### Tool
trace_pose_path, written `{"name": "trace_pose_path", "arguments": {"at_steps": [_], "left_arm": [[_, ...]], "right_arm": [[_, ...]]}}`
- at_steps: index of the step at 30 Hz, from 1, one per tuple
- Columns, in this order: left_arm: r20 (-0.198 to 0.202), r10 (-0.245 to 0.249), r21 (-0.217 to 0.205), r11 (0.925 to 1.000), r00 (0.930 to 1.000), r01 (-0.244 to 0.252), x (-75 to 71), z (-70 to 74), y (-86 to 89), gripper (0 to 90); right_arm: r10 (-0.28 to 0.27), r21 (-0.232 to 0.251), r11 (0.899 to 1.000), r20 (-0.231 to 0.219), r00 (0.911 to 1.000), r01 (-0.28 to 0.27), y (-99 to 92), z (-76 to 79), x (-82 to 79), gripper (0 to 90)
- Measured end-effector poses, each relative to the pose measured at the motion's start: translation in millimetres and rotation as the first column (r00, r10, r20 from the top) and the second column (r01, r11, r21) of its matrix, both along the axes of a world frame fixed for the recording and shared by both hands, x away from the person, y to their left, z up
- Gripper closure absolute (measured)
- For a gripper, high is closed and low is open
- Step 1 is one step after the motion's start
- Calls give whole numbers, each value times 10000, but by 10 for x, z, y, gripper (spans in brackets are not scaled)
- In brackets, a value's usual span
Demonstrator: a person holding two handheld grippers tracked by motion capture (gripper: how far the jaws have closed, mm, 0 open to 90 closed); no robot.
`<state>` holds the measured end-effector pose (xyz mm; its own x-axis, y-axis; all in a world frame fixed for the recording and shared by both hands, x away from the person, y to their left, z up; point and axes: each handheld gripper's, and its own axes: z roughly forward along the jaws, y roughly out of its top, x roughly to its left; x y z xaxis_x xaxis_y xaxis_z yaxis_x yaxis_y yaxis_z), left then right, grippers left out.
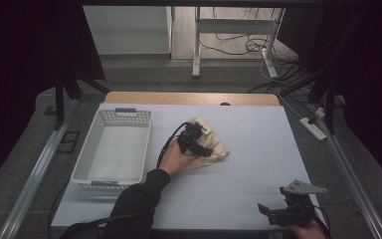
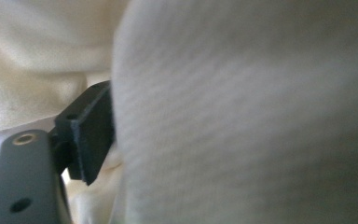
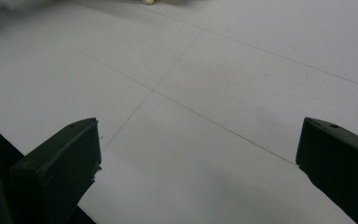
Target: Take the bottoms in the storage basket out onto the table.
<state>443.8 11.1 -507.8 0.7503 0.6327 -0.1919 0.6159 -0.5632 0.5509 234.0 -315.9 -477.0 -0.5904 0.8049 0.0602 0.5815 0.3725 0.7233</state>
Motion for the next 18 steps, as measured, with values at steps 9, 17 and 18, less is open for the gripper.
{"name": "trace_pose_path", "arguments": {"at_steps": [9, 17, 18], "left_arm": [[136, -89, -49, 9999, 9999, 90, -10, 35, 19, 63], [484, -148, -180, 9997, 9987, 156, -34, 87, 36, 0], [549, -115, -168, 9998, 9984, 125, -39, 98, 33, 0]], "right_arm": [[26, -9, 10000, -16, 10000, -26, 2, -1, 2, 3], [43, -14, 10000, -27, 10000, -43, 5, -4, 3, 3], [47, -18, 10000, -30, 10000, -47, 6, -4, 3, 3]]}}
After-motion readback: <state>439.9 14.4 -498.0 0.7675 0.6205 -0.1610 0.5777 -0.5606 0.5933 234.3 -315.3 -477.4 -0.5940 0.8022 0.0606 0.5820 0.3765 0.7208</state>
